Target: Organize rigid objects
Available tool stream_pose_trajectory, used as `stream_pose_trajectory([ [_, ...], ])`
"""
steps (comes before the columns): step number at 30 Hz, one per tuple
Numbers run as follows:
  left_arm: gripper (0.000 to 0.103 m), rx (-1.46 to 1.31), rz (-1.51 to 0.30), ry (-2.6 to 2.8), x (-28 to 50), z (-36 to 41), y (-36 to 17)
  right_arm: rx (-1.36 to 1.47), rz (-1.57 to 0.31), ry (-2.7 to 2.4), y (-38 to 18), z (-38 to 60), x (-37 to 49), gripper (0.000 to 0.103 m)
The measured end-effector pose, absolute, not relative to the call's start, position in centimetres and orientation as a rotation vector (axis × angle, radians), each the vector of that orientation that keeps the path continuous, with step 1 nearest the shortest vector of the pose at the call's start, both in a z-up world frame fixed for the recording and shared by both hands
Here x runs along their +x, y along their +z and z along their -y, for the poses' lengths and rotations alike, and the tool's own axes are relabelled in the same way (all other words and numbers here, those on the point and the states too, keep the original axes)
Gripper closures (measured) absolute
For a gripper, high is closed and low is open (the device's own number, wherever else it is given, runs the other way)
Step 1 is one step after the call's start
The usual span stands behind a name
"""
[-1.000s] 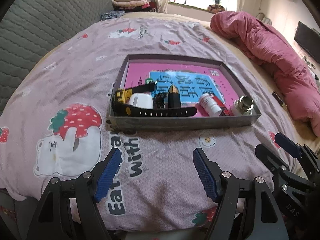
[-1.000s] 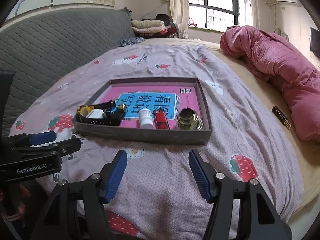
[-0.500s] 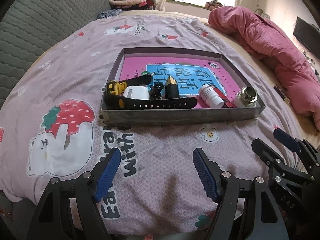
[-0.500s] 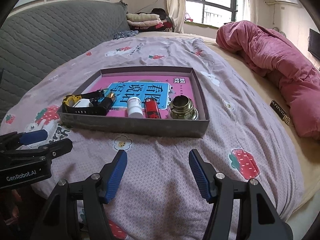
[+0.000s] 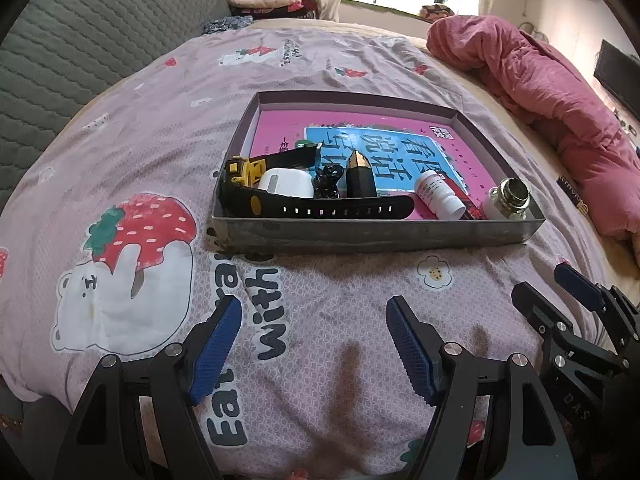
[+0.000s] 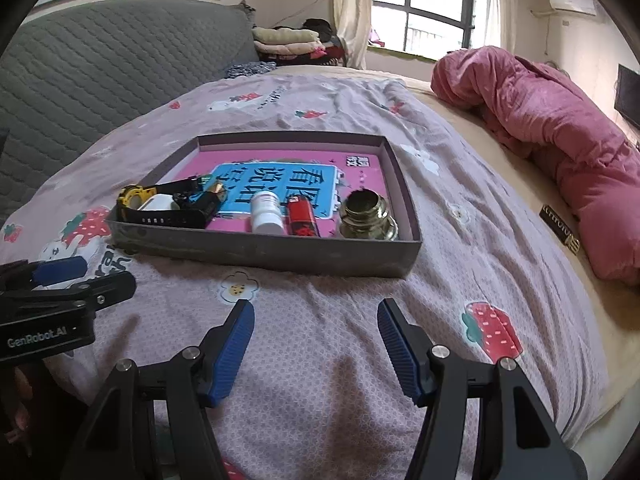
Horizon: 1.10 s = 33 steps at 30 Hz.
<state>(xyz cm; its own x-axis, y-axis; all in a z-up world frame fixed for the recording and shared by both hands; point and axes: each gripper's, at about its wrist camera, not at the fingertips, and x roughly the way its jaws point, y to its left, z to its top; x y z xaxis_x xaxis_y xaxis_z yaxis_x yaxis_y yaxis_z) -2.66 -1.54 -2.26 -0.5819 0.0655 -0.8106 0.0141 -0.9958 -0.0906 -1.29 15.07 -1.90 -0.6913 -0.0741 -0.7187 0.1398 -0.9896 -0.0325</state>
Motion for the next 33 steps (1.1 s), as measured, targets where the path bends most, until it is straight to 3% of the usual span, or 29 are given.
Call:
stream_pose_trajectory([
  [33,0.027,-1.431,0.135,2.767,-2.6,1.61,-2.43,1.178,-0.155,-2.775,-2.08,-14.69,-1.19,0.039],
])
